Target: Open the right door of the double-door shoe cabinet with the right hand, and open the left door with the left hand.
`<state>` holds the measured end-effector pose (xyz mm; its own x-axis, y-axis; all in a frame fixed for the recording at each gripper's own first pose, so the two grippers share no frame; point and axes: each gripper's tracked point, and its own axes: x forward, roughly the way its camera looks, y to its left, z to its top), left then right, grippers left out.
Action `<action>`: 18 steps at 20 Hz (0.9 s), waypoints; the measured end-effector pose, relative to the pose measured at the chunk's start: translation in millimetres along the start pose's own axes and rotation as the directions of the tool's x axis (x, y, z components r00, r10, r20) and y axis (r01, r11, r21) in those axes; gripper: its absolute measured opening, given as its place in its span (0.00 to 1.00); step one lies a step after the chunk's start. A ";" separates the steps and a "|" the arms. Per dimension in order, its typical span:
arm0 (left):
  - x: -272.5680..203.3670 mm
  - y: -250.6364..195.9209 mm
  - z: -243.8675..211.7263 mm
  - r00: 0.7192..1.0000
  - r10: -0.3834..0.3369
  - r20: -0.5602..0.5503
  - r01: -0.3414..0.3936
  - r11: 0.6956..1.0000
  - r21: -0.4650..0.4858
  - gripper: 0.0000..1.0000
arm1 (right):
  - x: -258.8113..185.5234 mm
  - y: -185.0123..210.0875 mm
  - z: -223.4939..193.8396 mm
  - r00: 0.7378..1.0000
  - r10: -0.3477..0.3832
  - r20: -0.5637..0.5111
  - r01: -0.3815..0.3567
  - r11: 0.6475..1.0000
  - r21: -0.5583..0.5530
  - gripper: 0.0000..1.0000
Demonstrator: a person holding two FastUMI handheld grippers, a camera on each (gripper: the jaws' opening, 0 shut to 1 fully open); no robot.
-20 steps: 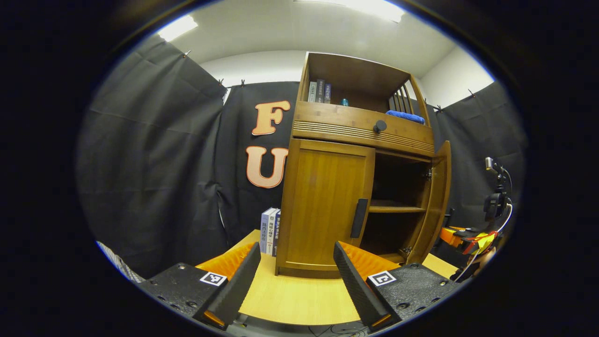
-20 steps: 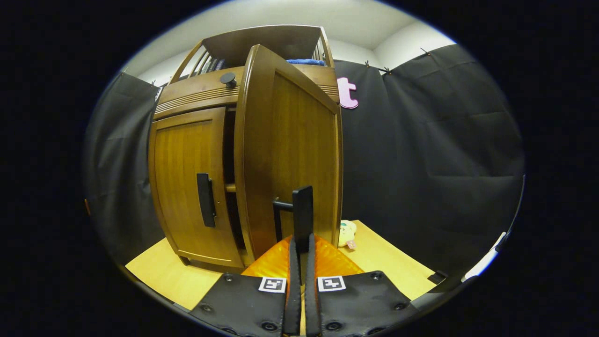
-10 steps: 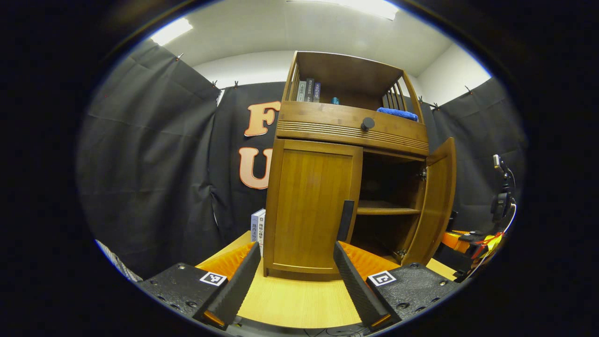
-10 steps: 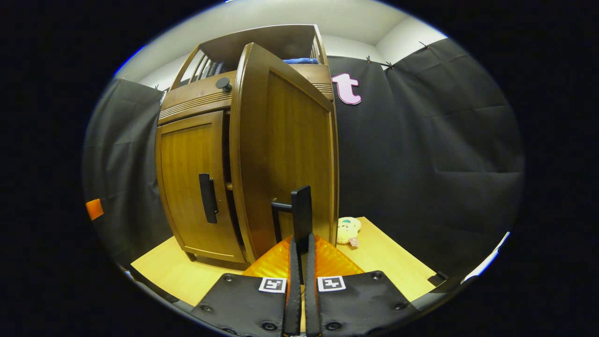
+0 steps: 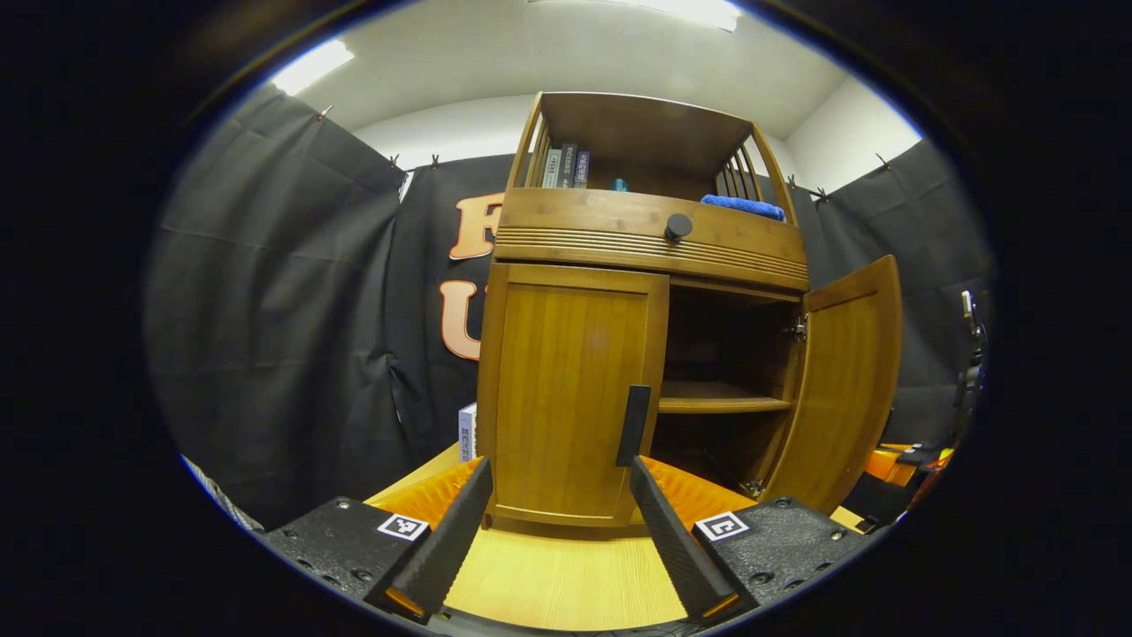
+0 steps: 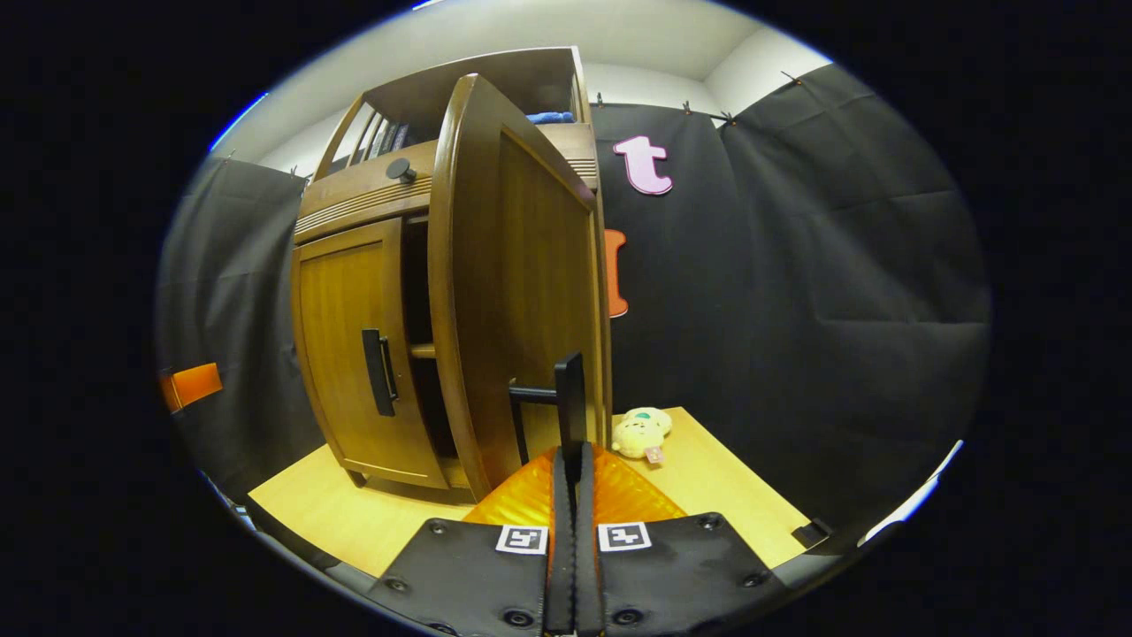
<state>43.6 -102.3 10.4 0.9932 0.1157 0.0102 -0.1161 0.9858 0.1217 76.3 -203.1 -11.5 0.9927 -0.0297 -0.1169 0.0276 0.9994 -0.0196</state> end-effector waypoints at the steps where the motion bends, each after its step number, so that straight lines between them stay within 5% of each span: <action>1: 3.2 -1.4 -0.1 1.000 -0.004 -0.002 0.004 1.000 -0.001 0.92 | -0.5 -10.6 -0.5 1.000 -0.005 -0.004 0.005 1.000 0.000 0.07; 18: 81.2 -59.1 -2.3 0.998 -0.057 -0.005 0.057 0.998 0.011 0.92 | -15.6 -89.2 11.7 0.998 -0.066 0.012 0.066 0.998 0.024 0.07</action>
<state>131.2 -150.9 1.8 0.9982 0.0599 -0.0016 -0.0591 0.9893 0.1330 59.7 -291.6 3.7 0.9900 -0.0958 -0.1034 0.0960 0.9954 -0.0030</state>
